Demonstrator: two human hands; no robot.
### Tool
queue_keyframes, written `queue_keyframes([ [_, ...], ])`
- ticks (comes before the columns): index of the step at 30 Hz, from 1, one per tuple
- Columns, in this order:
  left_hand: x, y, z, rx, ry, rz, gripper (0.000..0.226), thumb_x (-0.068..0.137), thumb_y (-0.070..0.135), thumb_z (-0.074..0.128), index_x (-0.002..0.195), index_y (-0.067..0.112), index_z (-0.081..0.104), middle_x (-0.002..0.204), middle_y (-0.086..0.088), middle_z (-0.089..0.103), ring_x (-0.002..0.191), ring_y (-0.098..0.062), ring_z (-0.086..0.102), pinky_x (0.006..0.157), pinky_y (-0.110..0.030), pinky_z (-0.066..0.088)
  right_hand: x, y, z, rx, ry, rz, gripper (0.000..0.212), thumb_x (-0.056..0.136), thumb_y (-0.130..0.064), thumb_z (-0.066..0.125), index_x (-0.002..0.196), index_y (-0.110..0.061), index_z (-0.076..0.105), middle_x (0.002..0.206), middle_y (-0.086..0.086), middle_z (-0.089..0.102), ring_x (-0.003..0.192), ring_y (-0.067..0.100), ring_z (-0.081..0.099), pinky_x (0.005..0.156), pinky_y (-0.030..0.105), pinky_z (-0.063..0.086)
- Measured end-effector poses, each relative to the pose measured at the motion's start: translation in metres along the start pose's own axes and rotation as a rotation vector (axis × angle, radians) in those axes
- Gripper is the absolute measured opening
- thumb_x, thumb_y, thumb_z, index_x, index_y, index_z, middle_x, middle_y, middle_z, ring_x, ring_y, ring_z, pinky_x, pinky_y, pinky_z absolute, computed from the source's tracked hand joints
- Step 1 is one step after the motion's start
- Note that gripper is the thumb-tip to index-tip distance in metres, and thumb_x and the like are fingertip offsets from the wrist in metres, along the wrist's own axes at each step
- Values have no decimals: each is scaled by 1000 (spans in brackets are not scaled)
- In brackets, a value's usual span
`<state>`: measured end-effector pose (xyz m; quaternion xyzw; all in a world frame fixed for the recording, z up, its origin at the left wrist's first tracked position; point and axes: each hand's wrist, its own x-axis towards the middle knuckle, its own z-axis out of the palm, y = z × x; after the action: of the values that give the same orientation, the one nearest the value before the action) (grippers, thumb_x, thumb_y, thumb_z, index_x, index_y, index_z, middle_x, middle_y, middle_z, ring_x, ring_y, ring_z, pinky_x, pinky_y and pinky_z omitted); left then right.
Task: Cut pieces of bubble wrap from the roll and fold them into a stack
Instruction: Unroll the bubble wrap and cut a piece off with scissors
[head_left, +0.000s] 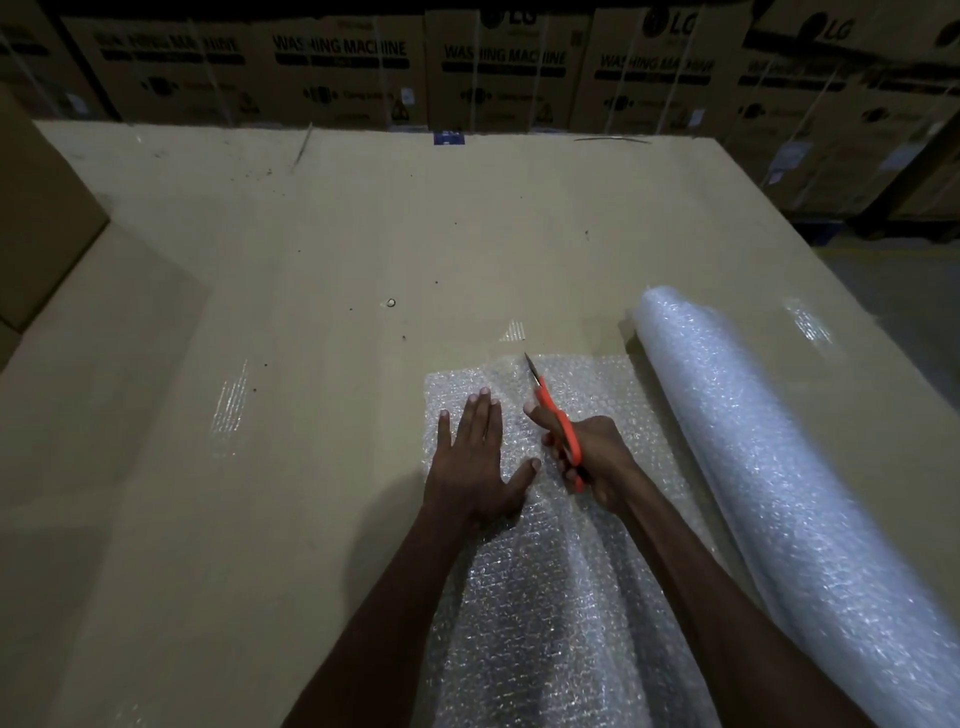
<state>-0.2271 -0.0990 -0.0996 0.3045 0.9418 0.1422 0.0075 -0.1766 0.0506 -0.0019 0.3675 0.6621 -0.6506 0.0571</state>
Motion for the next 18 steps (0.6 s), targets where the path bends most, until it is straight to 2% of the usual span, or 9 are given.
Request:
queue_keyframes([
  [7, -8, -1, 1, -4, 34, -28, 95, 93, 73, 20, 158, 4, 11, 166, -11, 2, 155, -24, 0, 123, -56, 2, -3, 0, -5, 3, -59, 29, 52, 74, -51, 86, 81, -3, 70, 51, 7, 55, 37, 15, 45, 39, 21, 36],
  [16, -7, -1, 0, 0, -10, -32, 95, 92, 73, 17, 159, 6, 5, 167, -9, -5, 154, -22, -8, 123, -53, -5, 4, 1, 4, 19, 22, -1, 44, 77, -38, 88, 76, 3, 70, 47, 7, 55, 32, 12, 43, 35, 20, 32],
  [18, -8, -1, -1, -4, 2, -26, 95, 92, 73, 17, 159, 6, 6, 167, -9, -4, 154, -22, -7, 123, -53, -6, 1, 3, 5, 26, 10, -2, 45, 77, -40, 88, 76, 2, 70, 47, 6, 55, 33, 12, 44, 35, 20, 33],
])
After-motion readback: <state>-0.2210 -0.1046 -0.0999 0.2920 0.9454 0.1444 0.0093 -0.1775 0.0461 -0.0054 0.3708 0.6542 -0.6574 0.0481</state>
